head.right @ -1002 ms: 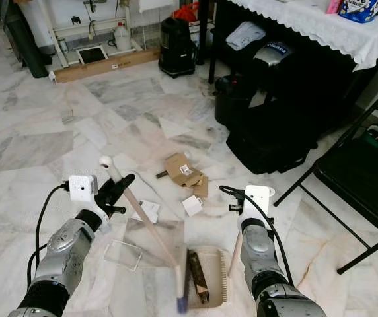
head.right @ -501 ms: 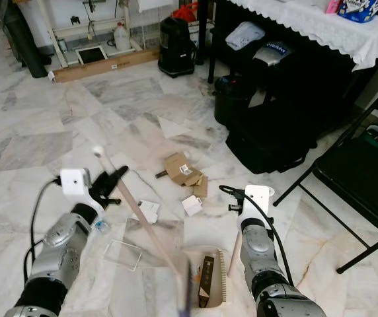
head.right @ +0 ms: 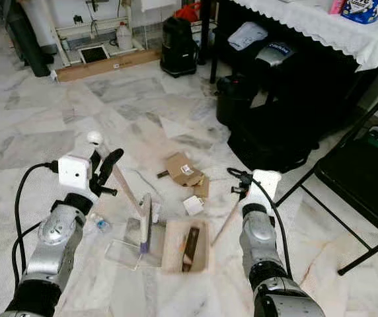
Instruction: Sweep floor
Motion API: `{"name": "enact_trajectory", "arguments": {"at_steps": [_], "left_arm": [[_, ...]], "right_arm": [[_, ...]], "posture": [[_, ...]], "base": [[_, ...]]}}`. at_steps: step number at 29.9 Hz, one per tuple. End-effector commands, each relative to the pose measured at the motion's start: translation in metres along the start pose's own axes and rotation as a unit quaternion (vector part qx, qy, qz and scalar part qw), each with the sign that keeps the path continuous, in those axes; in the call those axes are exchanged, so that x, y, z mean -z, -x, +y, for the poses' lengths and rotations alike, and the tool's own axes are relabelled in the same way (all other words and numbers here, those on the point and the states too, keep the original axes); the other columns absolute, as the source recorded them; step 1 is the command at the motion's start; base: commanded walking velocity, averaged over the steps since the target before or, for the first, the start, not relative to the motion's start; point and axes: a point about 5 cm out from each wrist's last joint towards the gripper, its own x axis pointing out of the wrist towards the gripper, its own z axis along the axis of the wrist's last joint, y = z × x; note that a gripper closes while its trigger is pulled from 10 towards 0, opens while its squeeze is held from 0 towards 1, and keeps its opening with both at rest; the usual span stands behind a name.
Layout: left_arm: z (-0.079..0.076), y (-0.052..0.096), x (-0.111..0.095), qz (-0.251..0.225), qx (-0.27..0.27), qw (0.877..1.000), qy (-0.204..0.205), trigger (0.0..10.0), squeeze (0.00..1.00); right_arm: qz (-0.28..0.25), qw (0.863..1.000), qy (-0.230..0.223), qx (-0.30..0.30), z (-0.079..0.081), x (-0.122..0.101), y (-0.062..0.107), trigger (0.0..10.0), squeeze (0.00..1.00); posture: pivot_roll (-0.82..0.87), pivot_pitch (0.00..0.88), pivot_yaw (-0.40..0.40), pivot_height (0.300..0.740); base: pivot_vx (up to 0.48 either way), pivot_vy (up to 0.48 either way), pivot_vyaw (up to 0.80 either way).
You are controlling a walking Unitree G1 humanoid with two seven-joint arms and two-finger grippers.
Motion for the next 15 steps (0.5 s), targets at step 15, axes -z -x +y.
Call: {"name": "enact_trajectory", "arguments": {"at_steps": [15], "left_arm": [[0.0065,0.0019,-0.0013,-0.007,-0.036,0.999,-0.034,10.0,0.0]], "right_arm": [[-0.07,0.997,-0.024,-0.02,0.0051,-0.0276,-0.0041,10.0,0.0]], "posture": [[0.02,0.064,-0.066,0.74]], "base": [[0.0,0.0,0.58]]}}
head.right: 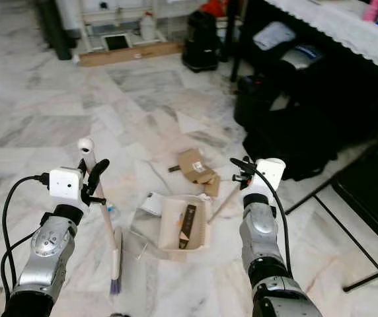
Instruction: Sweep floor
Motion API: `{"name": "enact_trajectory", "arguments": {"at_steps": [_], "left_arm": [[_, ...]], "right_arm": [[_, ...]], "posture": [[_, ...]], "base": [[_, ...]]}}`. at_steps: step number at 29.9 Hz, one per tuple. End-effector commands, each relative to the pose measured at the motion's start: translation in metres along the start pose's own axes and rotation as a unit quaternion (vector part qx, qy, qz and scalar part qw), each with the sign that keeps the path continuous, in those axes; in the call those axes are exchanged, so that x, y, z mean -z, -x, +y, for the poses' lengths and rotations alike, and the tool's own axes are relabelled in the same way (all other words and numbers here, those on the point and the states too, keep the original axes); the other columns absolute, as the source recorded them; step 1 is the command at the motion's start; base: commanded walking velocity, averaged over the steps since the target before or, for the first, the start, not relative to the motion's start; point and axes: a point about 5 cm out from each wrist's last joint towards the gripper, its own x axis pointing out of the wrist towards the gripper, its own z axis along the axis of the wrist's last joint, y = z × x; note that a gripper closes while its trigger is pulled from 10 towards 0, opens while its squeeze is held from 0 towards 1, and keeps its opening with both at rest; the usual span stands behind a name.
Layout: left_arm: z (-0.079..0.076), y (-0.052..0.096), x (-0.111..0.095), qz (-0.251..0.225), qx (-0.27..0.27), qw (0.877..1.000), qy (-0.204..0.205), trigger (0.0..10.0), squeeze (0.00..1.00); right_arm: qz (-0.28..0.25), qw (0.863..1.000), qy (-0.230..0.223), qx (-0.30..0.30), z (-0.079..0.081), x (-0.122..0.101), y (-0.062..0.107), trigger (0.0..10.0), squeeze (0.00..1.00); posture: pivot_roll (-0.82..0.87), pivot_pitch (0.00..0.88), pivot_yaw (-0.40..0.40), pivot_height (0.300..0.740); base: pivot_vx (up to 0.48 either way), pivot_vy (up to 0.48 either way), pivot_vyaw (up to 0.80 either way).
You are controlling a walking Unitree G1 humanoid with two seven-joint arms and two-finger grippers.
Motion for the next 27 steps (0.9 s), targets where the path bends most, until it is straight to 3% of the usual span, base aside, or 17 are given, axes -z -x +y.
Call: {"name": "enact_trajectory", "arguments": {"at_steps": [1,9,12,27], "left_arm": [[-0.0047,-0.0059,-0.0085,-0.024,0.007,1.0,-0.007,10.0,0.0],[-0.0031,-0.0064,-0.0085,-0.023,-0.003,1.0,-0.018,10.0,0.0],[-0.002,-0.0073,-0.0088,-0.022,-0.003,0.999,-0.039,10.0,0.0],[-0.0046,-0.0066,-0.0064,-0.016,-0.01,0.999,-0.046,10.0,0.0]], "right_arm": [[-0.029,1.0,-0.002,0.005,-0.0046,-0.0126,-0.0034,10.0,0.0],[-0.034,0.999,-0.005,0.002,-0.0028,-0.0176,-0.0061,10.0,0.0],[-0.035,0.999,-0.007,-0.001,-0.0016,-0.0186,-0.0063,10.0,0.0],[-0.035,0.999,-0.009,-0.007,-0.0008,-0.0197,-0.006,10.0,0.0]], "posture": [[0.02,0.064,-0.066,0.74],[0.02,0.064,-0.067,0.74],[0.02,0.064,-0.067,0.74],[0.03,0.056,-0.076,0.74]], "base": [[0.0,0.0,0.79],[0.0,0.0,0.79],[0.0,0.0,0.79],[0.0,0.0,0.79]]}}
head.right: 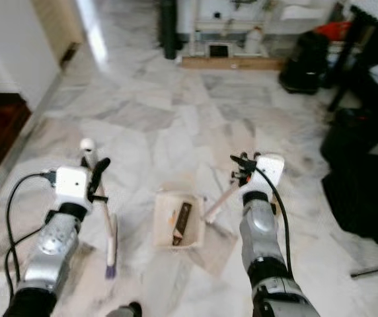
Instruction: Sweep floor
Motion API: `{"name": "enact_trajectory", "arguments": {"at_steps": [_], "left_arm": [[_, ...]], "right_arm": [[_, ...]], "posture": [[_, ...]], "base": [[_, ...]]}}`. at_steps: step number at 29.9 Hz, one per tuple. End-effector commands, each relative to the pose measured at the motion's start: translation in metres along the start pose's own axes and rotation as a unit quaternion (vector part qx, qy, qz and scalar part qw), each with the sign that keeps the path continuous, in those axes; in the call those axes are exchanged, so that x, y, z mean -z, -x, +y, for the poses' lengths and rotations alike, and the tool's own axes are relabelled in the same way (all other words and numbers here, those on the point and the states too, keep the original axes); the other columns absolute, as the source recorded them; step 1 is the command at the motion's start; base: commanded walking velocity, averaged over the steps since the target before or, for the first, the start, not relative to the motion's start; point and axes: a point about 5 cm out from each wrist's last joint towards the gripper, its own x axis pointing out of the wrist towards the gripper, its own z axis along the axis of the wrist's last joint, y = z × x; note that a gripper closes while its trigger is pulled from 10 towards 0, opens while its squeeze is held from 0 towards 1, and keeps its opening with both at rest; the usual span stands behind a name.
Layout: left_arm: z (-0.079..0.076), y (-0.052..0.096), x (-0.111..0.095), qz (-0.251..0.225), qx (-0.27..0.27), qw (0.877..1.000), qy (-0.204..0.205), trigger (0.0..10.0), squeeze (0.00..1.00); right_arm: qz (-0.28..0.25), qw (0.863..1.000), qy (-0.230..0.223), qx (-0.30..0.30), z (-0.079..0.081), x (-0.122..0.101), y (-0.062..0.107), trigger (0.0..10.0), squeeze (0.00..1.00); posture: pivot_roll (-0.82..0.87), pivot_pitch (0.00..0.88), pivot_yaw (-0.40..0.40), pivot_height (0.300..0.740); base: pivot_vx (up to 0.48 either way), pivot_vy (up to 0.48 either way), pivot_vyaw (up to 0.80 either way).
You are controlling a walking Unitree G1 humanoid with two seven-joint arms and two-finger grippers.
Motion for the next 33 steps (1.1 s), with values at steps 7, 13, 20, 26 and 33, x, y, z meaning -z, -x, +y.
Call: {"name": "enact_trajectory", "arguments": {"at_steps": [7,13,20,26,33], "left_arm": [[0.0073,-0.0015,-0.0038,-0.01,-0.018,1.0,-0.012,10.0,0.0],[0.0061,-0.0001,-0.0011,-0.004,-0.021,1.0,-0.014,10.0,0.0],[0.0061,0.0021,0.0021,0.003,-0.029,0.999,-0.011,10.0,0.0],[0.0048,0.0021,0.0024,0.005,-0.03,0.999,-0.011,10.0,0.0],[0.0049,0.002,0.0025,0.005,-0.031,0.999,-0.012,10.0,0.0]], "right_arm": [[-0.026,1.0,-0.005,-0.012,0.0071,-0.0129,-0.0049,10.0,0.0],[-0.027,1.0,-0.005,-0.014,0.0063,-0.0137,-0.0047,10.0,0.0],[-0.024,1.0,-0.005,-0.015,0.0054,-0.0126,-0.0039,10.0,0.0],[-0.022,1.0,-0.007,-0.018,0.0066,-0.0118,-0.0038,10.0,0.0],[-0.021,1.0,-0.008,-0.019,0.007,-0.0117,-0.004,10.0,0.0]], "posture": [[0.03,0.046,-0.078,0.74],[0.03,0.028,-0.08,0.74],[0.03,0.011,-0.088,0.74],[0.03,0.008,-0.092,0.74],[0.03,0.008,-0.092,0.74]], "base": [[0.0,0.0,0.79],[0.0,0.0,0.79],[0.0,0.0,0.79],[0.0,0.0,0.79],[0.0,0.0,0.79]]}}
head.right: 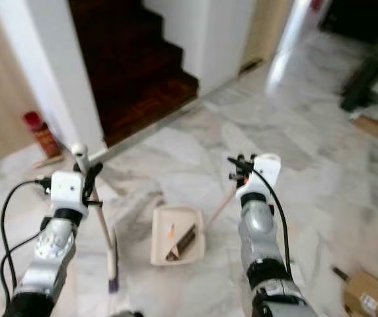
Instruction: Sweep floor
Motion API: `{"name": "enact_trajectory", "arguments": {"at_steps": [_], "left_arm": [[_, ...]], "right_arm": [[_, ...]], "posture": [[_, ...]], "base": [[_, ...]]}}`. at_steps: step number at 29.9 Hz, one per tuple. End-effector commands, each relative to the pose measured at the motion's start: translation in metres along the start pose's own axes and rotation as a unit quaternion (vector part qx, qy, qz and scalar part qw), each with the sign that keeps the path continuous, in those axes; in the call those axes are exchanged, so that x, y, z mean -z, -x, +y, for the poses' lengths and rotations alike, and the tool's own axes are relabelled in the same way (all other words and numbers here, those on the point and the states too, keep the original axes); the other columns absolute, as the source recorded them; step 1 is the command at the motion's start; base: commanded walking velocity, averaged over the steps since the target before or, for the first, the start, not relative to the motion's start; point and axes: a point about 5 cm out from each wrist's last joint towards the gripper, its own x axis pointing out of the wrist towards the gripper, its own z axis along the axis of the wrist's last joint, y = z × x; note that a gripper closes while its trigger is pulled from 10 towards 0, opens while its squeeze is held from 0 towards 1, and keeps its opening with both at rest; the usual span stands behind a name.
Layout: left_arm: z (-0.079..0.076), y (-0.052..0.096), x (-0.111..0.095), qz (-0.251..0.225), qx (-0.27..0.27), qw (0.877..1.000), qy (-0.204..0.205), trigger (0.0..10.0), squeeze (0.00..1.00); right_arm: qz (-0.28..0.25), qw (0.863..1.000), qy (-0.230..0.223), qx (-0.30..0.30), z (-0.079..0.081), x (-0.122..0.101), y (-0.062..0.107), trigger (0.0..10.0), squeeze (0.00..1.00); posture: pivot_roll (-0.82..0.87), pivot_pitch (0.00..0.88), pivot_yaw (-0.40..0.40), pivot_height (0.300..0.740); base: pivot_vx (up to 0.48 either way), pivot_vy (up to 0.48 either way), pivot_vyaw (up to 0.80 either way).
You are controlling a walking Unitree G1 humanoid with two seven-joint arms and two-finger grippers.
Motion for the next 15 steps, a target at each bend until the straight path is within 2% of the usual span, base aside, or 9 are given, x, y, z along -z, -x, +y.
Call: {"name": "enact_trajectory", "arguments": {"at_steps": [1,15], "left_arm": [[0.0003,-0.004,-0.0086,-0.02,0.0,1.0,-0.009,10.0,0.0],[0.0003,-0.004,-0.0086,-0.02,0.0,1.0,-0.009,10.0,0.0]], "right_arm": [[-0.032,0.999,-0.003,0.003,-0.0018,-0.0156,-0.0057,10.0,0.0],[-0.032,0.999,-0.003,0.003,-0.0018,-0.0156,-0.0057,10.0,0.0]], "posture": [[0.03,0.008,-0.092,0.74],[0.03,0.008,-0.092,0.74]], "base": [[0.0,0.0,0.79],[0.0,0.0,0.79]]}}
